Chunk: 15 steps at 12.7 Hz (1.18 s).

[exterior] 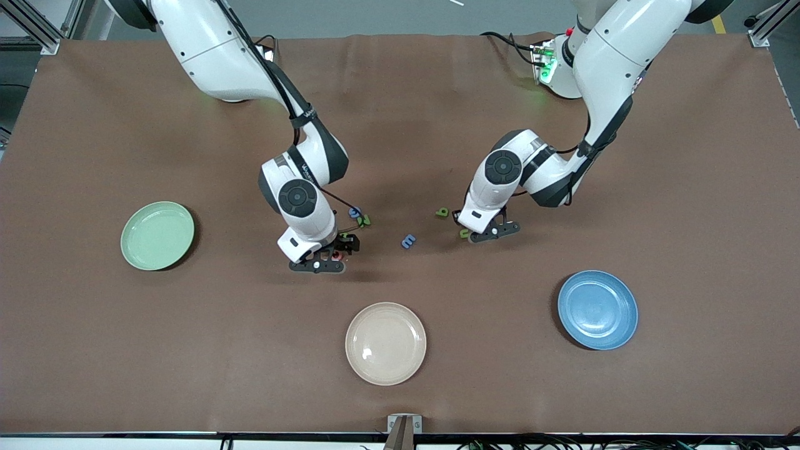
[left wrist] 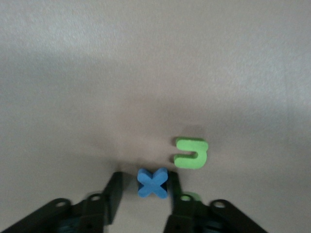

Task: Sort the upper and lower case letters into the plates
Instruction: 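Grasp the blue x with the left gripper while the right gripper grasps the pink Q, then carry the blue x into the blue plate with the left gripper and release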

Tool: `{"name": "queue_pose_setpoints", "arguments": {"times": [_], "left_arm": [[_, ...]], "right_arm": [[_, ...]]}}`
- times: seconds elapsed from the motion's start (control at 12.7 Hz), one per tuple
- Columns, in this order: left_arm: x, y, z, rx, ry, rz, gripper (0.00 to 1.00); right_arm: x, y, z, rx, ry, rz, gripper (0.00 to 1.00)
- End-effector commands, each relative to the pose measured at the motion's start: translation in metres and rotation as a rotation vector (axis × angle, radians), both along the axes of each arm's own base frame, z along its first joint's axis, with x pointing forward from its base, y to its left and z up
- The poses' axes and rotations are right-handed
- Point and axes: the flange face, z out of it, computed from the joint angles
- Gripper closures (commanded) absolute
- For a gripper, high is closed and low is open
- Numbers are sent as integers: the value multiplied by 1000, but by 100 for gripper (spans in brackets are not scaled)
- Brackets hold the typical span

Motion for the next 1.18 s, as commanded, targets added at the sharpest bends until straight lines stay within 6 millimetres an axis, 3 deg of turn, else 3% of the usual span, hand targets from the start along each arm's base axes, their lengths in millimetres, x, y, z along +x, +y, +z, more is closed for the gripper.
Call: {"name": "queue_pose_setpoints", "arguments": {"times": [0.0, 0.24, 0.47, 0.79, 0.94, 1.1], "left_arm": [[13, 12, 3, 17, -22, 19, 100], [44, 48, 53, 47, -93, 70, 100], [87, 117, 90, 77, -129, 52, 100], [147, 241, 94, 62, -147, 33, 100], [167, 281, 82, 46, -144, 41, 98], [181, 297, 62, 59, -144, 37, 86]], "right_arm": [[7, 1, -7, -1, -1, -2, 3], [8, 0, -16, -4, 4, -3, 6], [13, -5, -25, 6, -11, -12, 14], [13, -8, -31, 6, -8, -19, 34], [13, -7, -32, 9, -6, -20, 38], [10, -3, -33, 10, -1, -19, 38]]}}
